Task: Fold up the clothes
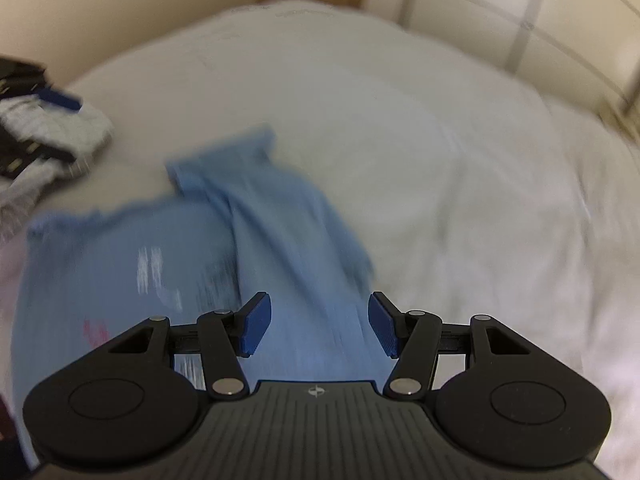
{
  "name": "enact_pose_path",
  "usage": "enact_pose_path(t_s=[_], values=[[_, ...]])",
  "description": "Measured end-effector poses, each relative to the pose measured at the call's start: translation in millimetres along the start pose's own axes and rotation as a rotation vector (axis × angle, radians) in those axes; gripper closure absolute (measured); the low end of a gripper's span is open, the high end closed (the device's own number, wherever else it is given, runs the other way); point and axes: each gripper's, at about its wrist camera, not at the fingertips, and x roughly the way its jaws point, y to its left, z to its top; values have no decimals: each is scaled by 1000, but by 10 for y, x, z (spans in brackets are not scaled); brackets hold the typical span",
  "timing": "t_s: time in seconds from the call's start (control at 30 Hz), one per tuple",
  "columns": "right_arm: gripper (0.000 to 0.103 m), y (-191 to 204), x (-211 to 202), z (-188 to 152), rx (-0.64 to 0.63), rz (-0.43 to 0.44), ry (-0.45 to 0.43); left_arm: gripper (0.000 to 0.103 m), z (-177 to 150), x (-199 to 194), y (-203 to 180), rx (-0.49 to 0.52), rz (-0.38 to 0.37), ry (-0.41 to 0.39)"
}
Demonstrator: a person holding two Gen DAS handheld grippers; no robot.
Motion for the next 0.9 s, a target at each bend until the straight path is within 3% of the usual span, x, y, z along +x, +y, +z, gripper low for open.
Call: enact_pose_path(t_s=[0.13,0.37,0.53,0.77,0.87,0.9], values=[[45,-148,-141,-396,77,-54,89,42,146,413,66,-34,-72,64],[44,-734,-138,-922,360,-79,131,42,566,896,212,-1,-41,100],[44,-1083,62,-1173,533,-23,155,42,831,1370,416,6,-32,130],[44,-1301,108,-1474,599,33,171,43,1088,2004,541,130,-99,181],[44,-1345,91,-1567,610,44,176,57,1110,2173,545,184,-167,218],[44,-1343,87,-1584,615,49,176,71,1113,2215,549,187,-196,233]])
